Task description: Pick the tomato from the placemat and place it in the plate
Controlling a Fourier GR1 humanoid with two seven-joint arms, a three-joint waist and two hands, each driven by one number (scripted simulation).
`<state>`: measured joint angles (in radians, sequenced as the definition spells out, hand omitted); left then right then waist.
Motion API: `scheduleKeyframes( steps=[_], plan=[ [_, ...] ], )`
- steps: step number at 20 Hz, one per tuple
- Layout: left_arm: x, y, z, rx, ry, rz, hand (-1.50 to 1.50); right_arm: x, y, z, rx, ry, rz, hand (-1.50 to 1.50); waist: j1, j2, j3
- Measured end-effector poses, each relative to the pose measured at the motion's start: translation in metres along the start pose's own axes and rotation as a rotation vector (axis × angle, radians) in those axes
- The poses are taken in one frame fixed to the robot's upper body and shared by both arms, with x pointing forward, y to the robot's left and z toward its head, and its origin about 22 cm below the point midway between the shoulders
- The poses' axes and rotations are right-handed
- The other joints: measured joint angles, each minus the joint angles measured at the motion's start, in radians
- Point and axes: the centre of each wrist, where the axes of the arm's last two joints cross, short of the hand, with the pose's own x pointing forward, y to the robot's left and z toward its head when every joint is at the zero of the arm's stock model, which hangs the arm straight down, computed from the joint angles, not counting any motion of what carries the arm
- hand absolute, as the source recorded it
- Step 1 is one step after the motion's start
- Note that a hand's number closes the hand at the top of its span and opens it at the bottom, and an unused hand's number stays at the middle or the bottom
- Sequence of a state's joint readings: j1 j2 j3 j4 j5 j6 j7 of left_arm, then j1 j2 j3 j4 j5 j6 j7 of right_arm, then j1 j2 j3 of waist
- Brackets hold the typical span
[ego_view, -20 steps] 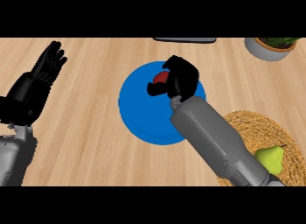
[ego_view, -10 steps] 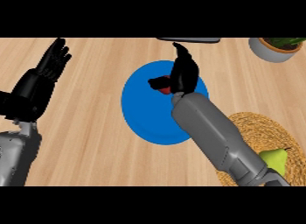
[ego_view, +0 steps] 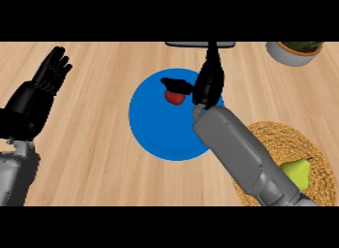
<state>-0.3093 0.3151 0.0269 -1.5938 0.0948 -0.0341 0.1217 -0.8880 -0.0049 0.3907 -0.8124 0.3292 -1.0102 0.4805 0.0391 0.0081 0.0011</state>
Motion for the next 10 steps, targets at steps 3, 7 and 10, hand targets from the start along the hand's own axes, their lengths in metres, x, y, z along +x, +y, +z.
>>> scheduleKeyframes(
  steps=[3,7,10],
  plan=[
    [-0.008,0.011,0.006,0.023,0.014,-0.002,0.00,-0.009,-0.008,0.006,-0.022,0.014,-0.058,-1.50,-0.021,-0.005,0.000],
    [-0.007,0.011,0.009,0.044,0.024,-0.013,0.00,-0.027,-0.033,0.015,-0.053,0.018,-0.120,-1.50,-0.043,-0.011,-0.001],
    [-0.006,0.011,0.012,0.051,0.023,-0.014,0.00,-0.046,-0.061,0.025,-0.077,0.009,-0.146,-1.50,-0.050,-0.013,-0.001]
  ],
)
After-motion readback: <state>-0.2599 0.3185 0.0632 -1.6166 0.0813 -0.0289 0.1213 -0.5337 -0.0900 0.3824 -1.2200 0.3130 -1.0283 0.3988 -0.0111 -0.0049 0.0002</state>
